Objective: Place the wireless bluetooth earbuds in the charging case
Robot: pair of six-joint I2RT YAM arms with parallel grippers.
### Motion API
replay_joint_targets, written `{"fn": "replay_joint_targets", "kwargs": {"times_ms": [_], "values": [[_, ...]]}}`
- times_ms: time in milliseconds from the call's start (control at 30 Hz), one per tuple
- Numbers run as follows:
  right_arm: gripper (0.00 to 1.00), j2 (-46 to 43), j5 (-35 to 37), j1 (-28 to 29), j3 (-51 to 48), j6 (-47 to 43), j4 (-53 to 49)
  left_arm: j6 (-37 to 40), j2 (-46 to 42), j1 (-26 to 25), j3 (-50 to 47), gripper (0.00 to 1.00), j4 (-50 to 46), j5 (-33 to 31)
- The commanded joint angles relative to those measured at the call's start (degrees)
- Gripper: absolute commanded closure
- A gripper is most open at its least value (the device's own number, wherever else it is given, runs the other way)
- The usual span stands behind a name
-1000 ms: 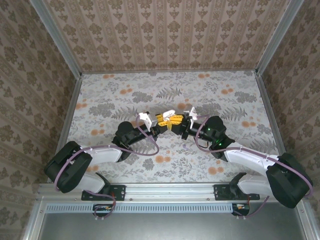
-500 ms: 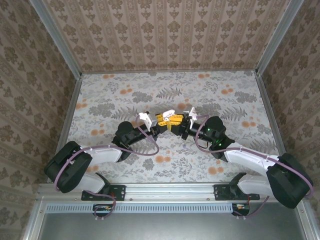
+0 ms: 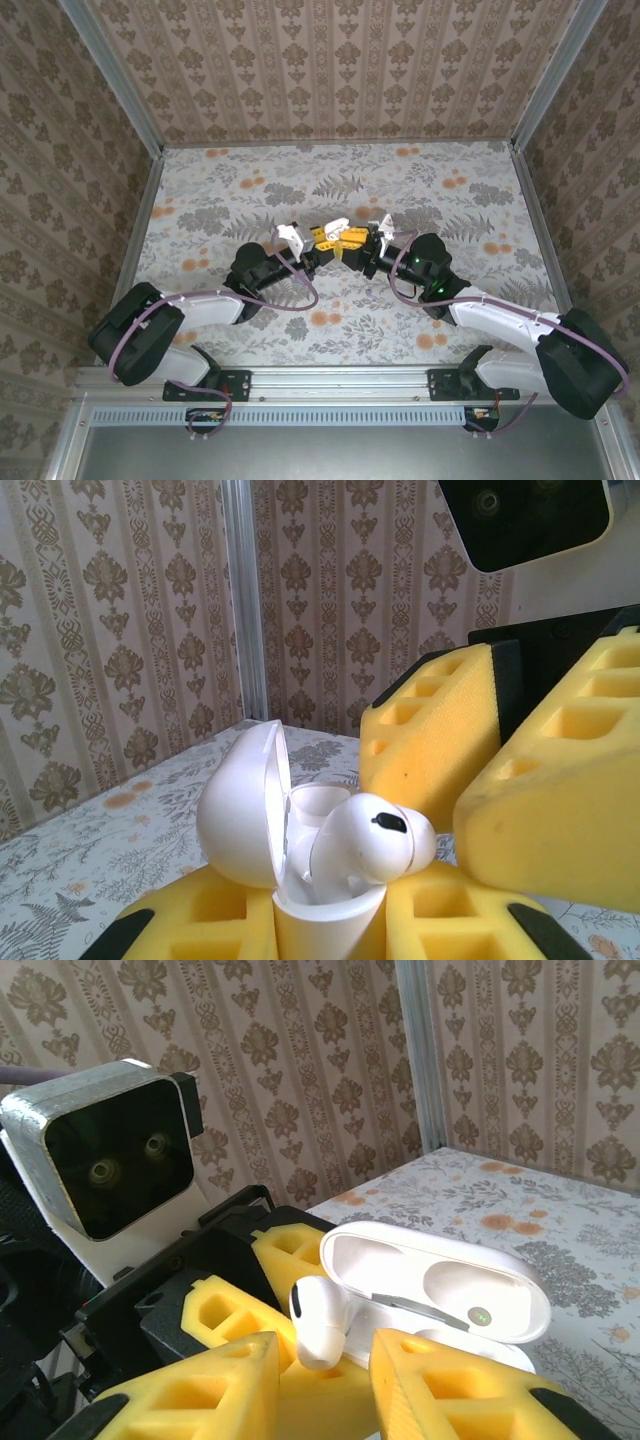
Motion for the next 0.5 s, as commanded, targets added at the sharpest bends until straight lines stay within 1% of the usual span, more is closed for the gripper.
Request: {"fn": "replay_joint_targets", "kwargs": {"times_ms": [0,467], "values": [[0.68,-1.0,4.4,-0.1,-1.2,1.0,-1.8,0.7,-1.5,-0.5,1.6,0.89,2.3,1.9],[0.68,-1.1,7.7,-0.1,-1.4,1.8,-1.4,0.6,-1.3,-0.5,1.8,0.89,2.3,2.3]]}}
